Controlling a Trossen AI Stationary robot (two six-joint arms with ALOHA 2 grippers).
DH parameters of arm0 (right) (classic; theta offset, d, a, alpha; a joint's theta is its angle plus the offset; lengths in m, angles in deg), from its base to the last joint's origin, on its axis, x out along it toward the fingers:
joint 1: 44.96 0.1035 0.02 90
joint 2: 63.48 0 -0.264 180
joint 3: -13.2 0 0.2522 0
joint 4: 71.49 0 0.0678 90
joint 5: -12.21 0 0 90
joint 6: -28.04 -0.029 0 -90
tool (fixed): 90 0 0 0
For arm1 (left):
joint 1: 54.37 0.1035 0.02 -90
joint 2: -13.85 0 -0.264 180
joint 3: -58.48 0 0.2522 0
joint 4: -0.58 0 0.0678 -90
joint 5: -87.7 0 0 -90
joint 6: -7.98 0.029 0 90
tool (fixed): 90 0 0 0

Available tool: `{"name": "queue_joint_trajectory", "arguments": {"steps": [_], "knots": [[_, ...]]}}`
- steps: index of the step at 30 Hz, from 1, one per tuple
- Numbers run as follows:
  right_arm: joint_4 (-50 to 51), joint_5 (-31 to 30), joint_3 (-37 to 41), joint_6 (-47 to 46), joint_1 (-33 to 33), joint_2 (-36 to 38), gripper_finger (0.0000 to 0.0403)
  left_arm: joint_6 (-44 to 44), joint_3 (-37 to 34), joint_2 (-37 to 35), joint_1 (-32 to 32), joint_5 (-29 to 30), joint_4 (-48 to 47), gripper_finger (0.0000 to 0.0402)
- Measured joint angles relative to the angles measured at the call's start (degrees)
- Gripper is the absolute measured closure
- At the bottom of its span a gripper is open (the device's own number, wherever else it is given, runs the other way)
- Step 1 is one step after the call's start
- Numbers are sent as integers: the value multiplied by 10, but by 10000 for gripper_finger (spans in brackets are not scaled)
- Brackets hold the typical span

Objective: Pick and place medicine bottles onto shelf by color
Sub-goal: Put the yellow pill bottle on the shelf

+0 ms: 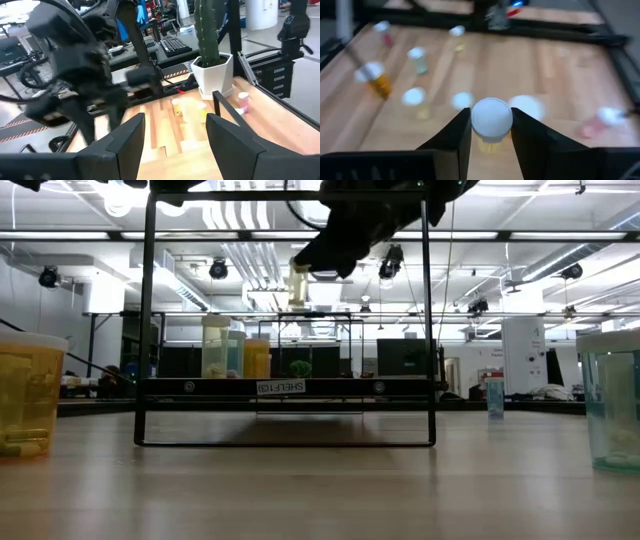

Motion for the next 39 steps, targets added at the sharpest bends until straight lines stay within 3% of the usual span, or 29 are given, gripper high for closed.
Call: {"name": "queue_joint_trajectory", "arguments": {"steps": [6, 18, 29, 39], "knots": [[-31, -5, -1, -69, -47, -17, 293, 11, 0, -21, 0, 53, -21, 207], [-48, -4, -83, -69, -88, -135, 293, 77, -10, -85, 0, 148, -74, 207], [-107, -5, -83, -87, -92, -180, 293, 90, -45, -143, 0, 172, -78, 207], [-137, -6, -84, -85, -91, -209, 293, 90, -47, -155, 0, 173, -78, 207]]}}
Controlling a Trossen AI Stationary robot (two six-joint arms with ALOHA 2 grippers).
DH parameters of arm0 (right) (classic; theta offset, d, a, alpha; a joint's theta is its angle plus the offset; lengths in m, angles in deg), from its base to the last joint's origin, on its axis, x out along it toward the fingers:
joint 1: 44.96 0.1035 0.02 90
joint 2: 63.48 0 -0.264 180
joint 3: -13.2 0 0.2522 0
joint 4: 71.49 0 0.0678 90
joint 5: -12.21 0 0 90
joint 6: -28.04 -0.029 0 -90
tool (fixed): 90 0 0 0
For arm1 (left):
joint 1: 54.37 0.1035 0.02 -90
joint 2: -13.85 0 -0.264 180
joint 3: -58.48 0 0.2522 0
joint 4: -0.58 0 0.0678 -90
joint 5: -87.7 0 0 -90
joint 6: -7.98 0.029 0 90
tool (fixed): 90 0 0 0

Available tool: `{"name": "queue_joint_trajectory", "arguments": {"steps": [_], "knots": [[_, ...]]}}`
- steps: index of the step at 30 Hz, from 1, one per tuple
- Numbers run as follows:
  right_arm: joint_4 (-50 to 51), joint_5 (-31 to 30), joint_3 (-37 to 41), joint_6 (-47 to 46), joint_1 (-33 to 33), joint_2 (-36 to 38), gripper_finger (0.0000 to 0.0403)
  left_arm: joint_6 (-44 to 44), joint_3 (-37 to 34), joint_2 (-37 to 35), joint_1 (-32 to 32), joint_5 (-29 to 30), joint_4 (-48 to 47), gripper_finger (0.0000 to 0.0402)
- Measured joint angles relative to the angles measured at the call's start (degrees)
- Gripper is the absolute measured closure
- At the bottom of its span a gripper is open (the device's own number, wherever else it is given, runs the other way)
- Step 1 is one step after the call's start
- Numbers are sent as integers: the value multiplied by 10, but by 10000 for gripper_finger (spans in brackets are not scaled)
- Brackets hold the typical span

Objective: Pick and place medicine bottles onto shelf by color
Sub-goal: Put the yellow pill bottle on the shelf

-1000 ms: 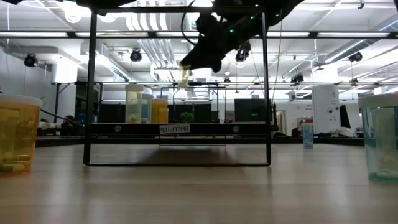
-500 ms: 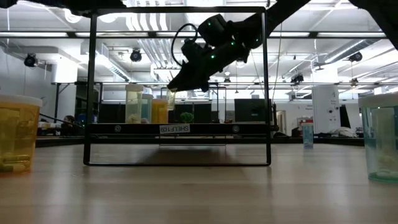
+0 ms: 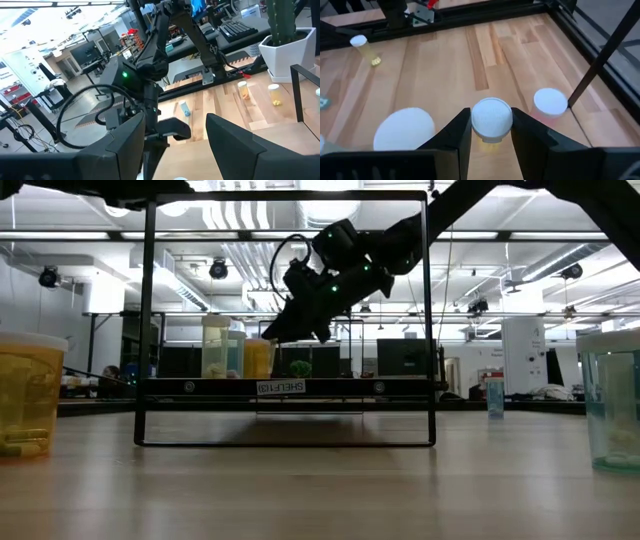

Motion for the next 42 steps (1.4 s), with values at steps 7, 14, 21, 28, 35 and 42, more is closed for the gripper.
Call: {"name": "queue_joint_trajectory", "arguments": {"steps": [7, 14, 21, 28, 35, 42], "knots": [[1, -3, -1, 0, -1, -14, 293, 4, 0, 4, 0, 0, 0, 207], [8, -20, -1, 12, -1, -14, 294, 4, 0, 4, 0, 0, 0, 207], [10, -25, -1, 12, -1, -14, 290, 4, 0, 4, 0, 0, 0, 207], [23, -21, 0, 11, -1, -14, 271, 3, 0, 4, 0, 0, 0, 207], [21, -20, 0, 3, -1, -14, 249, 3, 0, 4, 0, 0, 0, 207], [38, -21, -9, 1, -1, 2, 228, 3, 0, 4, 0, 0, 0, 207]]}}
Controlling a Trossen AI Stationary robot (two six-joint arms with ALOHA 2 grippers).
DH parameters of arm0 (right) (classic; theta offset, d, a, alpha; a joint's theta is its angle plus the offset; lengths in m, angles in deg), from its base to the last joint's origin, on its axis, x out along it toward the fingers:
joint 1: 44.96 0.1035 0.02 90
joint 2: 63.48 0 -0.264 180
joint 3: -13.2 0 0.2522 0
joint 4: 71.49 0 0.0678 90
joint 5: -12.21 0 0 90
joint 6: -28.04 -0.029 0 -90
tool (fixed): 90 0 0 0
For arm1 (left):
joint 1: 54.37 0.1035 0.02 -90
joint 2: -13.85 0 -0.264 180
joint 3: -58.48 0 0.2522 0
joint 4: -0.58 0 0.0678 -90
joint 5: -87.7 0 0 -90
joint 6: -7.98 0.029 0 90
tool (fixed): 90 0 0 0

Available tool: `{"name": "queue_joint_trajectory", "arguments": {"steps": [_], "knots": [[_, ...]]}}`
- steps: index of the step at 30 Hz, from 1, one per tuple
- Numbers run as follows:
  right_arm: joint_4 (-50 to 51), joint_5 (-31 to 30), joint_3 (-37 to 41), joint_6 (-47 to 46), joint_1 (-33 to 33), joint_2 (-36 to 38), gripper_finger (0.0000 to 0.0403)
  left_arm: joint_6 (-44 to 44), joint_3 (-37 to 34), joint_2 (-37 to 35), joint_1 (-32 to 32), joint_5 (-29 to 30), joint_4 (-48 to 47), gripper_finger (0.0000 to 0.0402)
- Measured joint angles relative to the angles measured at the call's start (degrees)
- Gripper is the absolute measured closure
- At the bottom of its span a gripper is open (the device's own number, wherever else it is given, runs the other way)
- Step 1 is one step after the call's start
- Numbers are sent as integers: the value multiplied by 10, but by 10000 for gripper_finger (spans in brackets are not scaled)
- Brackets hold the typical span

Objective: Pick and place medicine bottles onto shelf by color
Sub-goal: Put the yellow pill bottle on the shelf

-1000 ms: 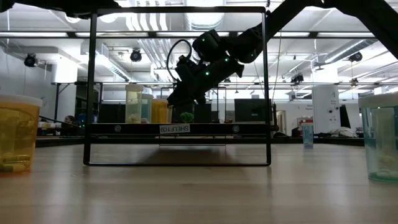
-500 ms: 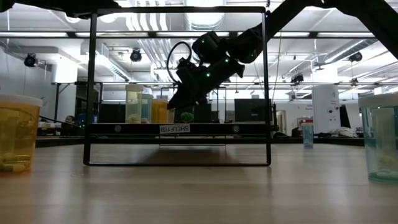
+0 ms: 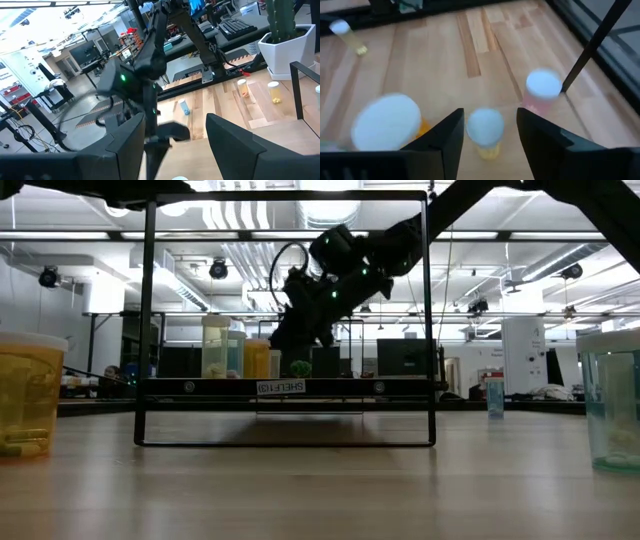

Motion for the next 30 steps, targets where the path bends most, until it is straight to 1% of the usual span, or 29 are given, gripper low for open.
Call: {"name": "queue_joint_trajectory", "arguments": {"steps": [5, 8, 10, 16, 18, 24, 30], "knots": [[67, -6, -9, 28, 0, 42, 227, 0, 0, 1, 0, 0, 0, 207], [113, -19, -9, 54, -2, 49, 246, 0, 0, 0, 0, 0, 0, 207], [122, -21, -3, 62, -4, 43, 272, 0, 0, 0, 0, 0, 0, 207], [109, -21, 1, 65, -6, 2, 369, 0, 0, 0, 0, 0, 0, 207], [97, -20, 1, 65, -5, -13, 388, 0, 0, 0, 0, 0, 0, 207], [57, -15, 1, 60, -5, -43, 390, 0, 0, 0, 0, 0, 0, 207], [30, -15, 1, 55, -5, -43, 390, 0, 0, 0, 0, 0, 1, 207]]}}
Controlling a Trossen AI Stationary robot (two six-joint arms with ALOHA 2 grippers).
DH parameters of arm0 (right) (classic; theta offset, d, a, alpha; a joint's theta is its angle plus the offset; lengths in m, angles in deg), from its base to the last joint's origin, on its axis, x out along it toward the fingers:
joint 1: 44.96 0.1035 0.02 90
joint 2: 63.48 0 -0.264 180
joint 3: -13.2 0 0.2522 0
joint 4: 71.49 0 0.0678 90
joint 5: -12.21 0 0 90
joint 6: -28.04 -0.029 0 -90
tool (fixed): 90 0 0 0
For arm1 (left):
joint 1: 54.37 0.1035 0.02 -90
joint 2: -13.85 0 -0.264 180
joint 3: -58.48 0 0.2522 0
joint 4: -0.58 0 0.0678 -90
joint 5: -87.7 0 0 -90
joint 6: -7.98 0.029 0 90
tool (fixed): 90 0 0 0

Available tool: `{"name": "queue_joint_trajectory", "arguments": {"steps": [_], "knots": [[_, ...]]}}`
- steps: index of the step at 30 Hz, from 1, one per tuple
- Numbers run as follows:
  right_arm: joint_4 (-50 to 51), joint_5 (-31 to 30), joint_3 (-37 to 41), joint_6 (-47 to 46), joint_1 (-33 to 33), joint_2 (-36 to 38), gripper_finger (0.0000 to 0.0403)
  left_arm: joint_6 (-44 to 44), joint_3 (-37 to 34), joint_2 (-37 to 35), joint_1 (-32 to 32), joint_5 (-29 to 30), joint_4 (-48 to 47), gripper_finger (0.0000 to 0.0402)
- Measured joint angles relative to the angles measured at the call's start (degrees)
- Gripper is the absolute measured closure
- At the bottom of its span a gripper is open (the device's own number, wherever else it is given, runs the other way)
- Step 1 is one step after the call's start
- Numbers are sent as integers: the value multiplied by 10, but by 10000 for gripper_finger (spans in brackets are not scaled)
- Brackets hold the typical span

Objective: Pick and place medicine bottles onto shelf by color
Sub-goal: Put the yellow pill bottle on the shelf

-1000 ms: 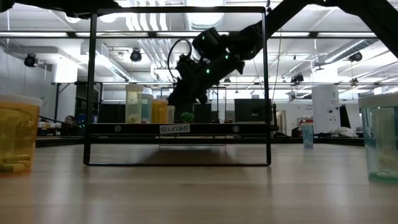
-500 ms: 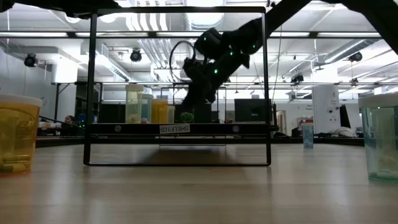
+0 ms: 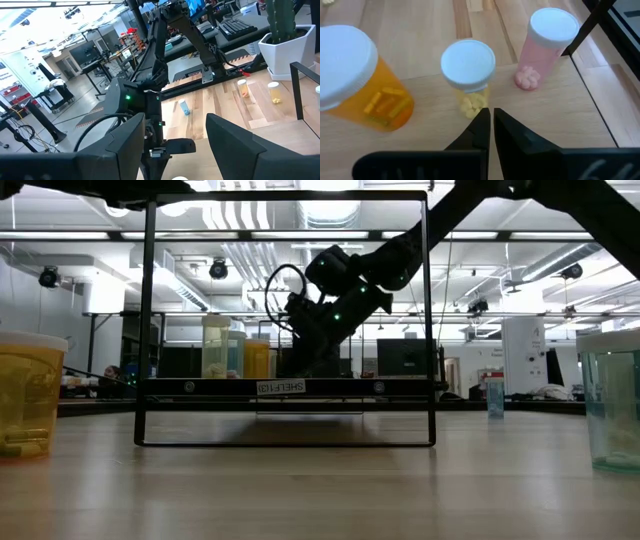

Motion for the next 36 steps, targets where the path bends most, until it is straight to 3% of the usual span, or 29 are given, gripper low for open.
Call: {"name": "queue_joint_trajectory", "arguments": {"steps": [27, 32, 36], "knots": [[-38, 0, 0, 9, 4, 0, 390, -1, 1, 4, 0, 0, 28, 207], [-7, -10, 1, 31, 10, 45, 391, -21, 1, 25, 0, -11, 88, 207], [5, -38, 12, 65, 31, 95, 394, -103, 1, 55, -1, -44, 103, 207]]}}
